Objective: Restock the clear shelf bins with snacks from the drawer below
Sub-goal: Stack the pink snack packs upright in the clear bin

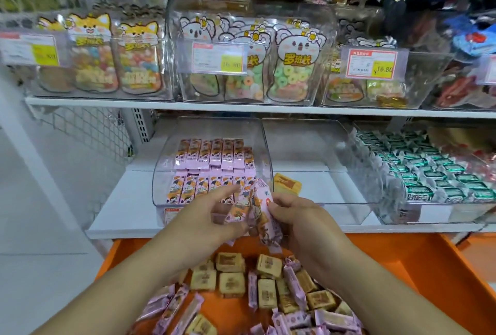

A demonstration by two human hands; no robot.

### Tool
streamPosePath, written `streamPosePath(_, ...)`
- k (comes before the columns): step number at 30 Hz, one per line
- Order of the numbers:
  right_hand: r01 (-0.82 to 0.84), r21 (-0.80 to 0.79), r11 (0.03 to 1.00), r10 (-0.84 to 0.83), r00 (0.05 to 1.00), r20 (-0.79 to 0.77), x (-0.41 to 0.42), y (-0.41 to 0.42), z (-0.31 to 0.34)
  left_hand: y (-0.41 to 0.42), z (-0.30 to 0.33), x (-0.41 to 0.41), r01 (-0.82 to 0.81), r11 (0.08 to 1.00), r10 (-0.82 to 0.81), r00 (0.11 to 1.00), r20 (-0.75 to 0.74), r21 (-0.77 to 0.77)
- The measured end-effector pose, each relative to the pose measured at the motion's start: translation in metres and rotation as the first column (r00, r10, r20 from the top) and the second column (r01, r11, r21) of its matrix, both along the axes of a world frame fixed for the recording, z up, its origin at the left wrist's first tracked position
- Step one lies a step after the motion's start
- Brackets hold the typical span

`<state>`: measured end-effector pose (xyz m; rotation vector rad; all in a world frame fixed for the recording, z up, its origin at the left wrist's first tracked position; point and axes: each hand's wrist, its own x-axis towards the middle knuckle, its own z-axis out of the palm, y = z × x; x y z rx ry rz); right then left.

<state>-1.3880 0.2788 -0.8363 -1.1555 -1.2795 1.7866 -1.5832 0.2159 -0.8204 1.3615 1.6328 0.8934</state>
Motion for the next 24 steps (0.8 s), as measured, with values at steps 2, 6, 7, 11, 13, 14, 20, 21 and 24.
streamPosePath(2,0.008,0.029,1.0,-0.008,1.0,0.016,-0.001,0.004,0.004,0.003,0.0,0.002,0.015,0.998,-0.009,0.996,-0.086,0.06)
streamPosePath(6,0.037,0.101,0.994,-0.045,0.997,0.07,0.007,0.015,0.013,0.018,-0.004,0.007,-0.001,0.979,0.056,0.963,-0.264,0.204)
streamPosePath(7,0.047,0.105,0.993,-0.054,0.996,0.069,0.008,0.017,0.016,0.026,-0.003,0.008,-0.019,0.974,0.092,0.944,-0.317,0.228)
streamPosePath(11,0.094,0.064,0.993,-0.097,0.995,0.039,0.012,0.029,0.022,0.068,0.005,0.012,-0.05,0.972,0.133,0.92,-0.369,0.227)
streamPosePath(13,0.125,0.038,0.991,-0.126,0.992,0.026,0.013,0.036,0.022,0.091,0.004,0.011,-0.04,0.983,0.096,0.945,-0.314,0.18)
streamPosePath(14,0.144,0.026,0.989,-0.145,0.989,0.023,0.014,0.04,0.022,0.101,0.002,0.01,-0.029,0.988,0.074,0.952,-0.298,0.153)
streamPosePath(20,0.205,-0.002,0.979,-0.205,0.978,0.045,0.02,0.06,0.015,0.152,-0.018,0.002,0.076,0.987,0.013,0.845,-0.534,0.144)
streamPosePath(21,0.209,-0.008,0.978,-0.208,0.977,0.054,0.02,0.062,0.014,0.159,-0.021,0.001,0.079,0.987,0.018,0.815,-0.579,0.143)
streamPosePath(24,0.215,-0.022,0.976,-0.213,0.974,0.076,0.019,0.069,0.011,0.177,-0.033,-0.003,0.119,0.981,0.028,0.69,-0.724,0.151)
